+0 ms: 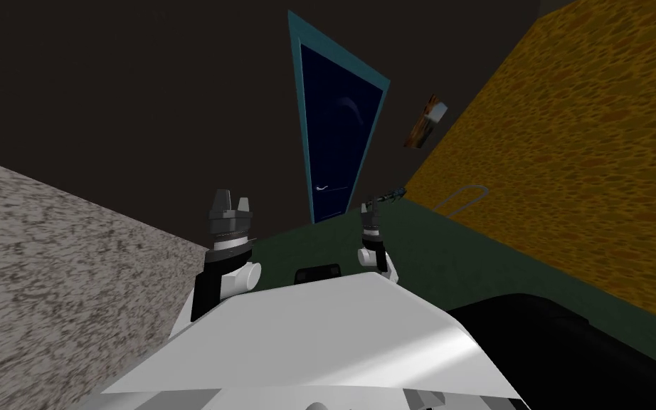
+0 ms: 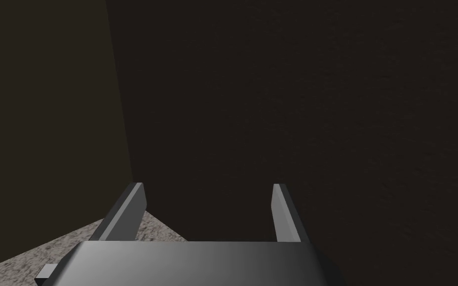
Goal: Pull the door open
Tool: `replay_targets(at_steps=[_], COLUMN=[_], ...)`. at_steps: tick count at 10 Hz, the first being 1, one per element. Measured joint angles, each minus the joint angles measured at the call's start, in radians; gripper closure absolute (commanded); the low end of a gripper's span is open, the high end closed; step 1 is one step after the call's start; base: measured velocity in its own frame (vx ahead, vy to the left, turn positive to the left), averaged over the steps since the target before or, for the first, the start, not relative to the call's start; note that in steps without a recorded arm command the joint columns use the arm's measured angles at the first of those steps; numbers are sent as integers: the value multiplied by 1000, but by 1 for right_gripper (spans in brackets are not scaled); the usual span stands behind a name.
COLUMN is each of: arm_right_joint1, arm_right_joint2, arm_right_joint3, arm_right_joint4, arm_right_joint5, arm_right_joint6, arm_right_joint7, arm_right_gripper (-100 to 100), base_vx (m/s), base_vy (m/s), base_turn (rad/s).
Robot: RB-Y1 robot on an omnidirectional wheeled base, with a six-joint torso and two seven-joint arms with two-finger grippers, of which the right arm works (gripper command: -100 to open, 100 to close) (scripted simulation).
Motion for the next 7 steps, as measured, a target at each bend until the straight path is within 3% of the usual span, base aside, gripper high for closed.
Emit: replay_targets(at_steps=[4,7], arm_right_joint1=[-52,-86], arm_right_joint2=[-21,-36], arm_right_joint3=[-12,-18], arm_right_joint4=[105,190], arm_right_joint5=[-11,-17], arm_right_joint6=[5,-8], arm_right_joint7=[-3,-5], arm_right_gripper=[-100,-100], base_vx=[77,74], base_vy=[-5,-11], base_turn=[106,114])
